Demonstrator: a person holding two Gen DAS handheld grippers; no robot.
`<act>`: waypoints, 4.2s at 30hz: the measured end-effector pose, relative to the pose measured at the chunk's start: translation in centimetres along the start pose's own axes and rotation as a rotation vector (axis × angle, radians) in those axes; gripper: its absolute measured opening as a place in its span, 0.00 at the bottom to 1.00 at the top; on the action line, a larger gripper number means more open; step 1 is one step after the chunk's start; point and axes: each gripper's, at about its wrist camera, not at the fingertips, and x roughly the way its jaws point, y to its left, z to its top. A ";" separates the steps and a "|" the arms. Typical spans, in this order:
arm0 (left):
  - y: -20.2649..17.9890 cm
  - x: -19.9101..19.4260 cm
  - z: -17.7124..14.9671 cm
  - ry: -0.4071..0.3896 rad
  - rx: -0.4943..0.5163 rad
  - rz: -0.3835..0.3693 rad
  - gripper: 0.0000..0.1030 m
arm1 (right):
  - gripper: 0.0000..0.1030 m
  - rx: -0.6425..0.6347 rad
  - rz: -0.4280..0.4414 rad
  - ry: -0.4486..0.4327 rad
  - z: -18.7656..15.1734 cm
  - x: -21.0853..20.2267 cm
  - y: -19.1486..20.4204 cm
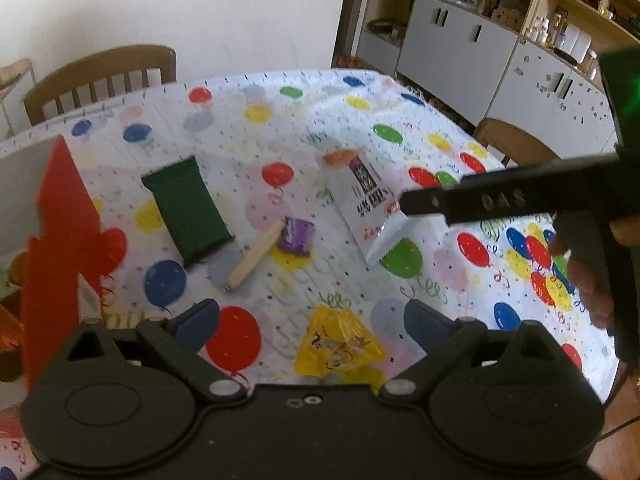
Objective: Organize snacks
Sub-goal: 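Move both tools back toward the snacks left on the table, then grasp the yellow candy bag with the left tool while the right tool grasps the white packet, then carry the yellow bag and white packet over the box with both tools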
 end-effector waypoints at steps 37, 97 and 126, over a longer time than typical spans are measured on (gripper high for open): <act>-1.1 4.8 -0.5 0.160 0.008 -0.074 0.36 | 0.18 -0.026 -0.009 0.055 1.5 5.6 1.3; 15.0 -12.1 4.5 -0.135 -0.262 0.161 0.34 | 0.17 -0.275 0.310 -0.108 5.2 -7.2 21.2; 28.0 -10.2 1.6 -0.047 -0.363 0.328 0.34 | 0.17 -0.442 0.236 -0.007 6.8 3.7 31.6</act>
